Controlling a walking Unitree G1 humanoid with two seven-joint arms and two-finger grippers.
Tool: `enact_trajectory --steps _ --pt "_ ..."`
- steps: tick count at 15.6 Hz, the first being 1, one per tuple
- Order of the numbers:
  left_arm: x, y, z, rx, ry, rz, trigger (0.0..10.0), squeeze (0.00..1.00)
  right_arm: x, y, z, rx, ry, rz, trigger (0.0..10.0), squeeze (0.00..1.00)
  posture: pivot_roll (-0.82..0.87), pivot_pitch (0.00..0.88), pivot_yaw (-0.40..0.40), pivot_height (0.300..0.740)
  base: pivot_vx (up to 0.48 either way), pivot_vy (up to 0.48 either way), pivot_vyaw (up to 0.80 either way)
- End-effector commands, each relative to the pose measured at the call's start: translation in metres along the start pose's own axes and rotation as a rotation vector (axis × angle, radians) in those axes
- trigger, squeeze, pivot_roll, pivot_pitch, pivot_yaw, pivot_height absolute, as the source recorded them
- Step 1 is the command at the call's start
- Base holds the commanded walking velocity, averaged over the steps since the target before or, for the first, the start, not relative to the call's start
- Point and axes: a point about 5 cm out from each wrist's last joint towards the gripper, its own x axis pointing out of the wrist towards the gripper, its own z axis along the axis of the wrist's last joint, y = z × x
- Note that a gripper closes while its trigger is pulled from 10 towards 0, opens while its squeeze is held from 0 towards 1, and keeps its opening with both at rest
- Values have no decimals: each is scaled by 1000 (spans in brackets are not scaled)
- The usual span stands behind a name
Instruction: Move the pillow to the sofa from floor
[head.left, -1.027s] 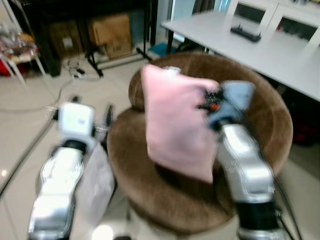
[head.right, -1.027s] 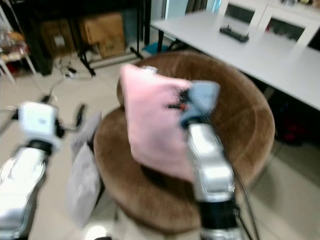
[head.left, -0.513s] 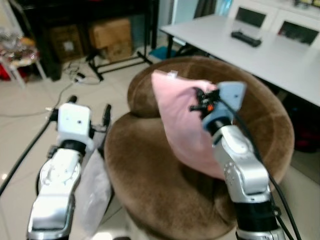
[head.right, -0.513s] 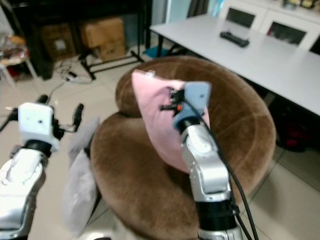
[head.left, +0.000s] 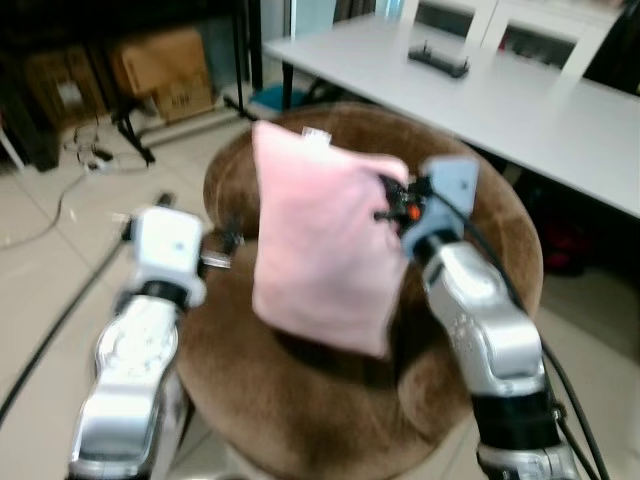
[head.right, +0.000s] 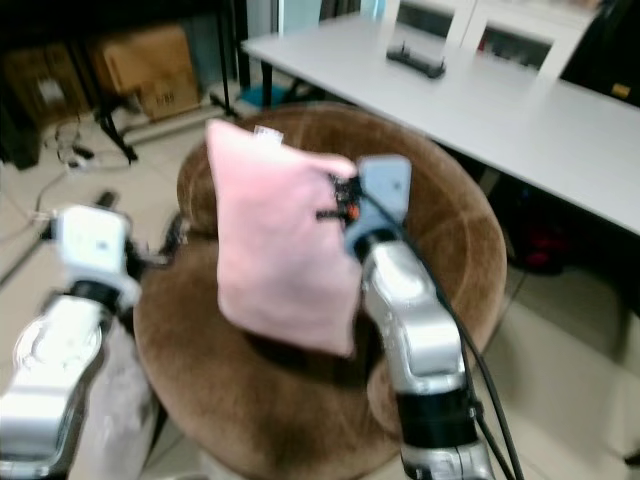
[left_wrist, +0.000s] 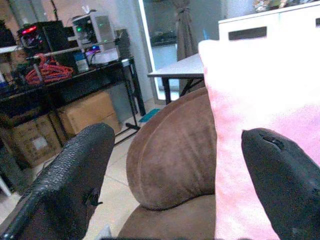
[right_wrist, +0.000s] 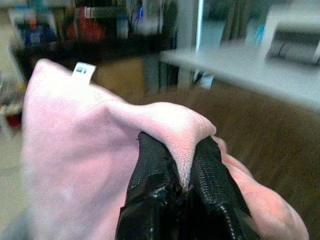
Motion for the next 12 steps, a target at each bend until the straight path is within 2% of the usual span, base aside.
enact_trajectory --steps 1,4,7,9,11,12 --pt "-1 2 -2 14 15 10 10000 0 5 13 12 32 -24 57 10000 0 147 0 -62 740 0 0 0" --pt "-7 -3 -9 59 51 -84 10000 0 16 30 22 132 14 129 10000 0 143 0 -76 740 0 0 0" --pt "-18 3 -18 120 105 -166 10000 0 25 46 28 258 78 171 10000 0 151 0 -78 740 0 0 0" --pt "-22 2 -19 143 122 -241 10000 0 38 45 24 414 128 101 10000 0 162 0 -76 740 0 0 0" --pt "-28 -3 -20 148 138 -317 10000 0 48 31 18 507 156 -5 10000 0 171 0 -70 740 0 0 0" --pt "-29 -5 -21 147 142 -334 10000 0 50 28 16 518 162 -29 10000 0 171 0 -70 740 0 0 0"
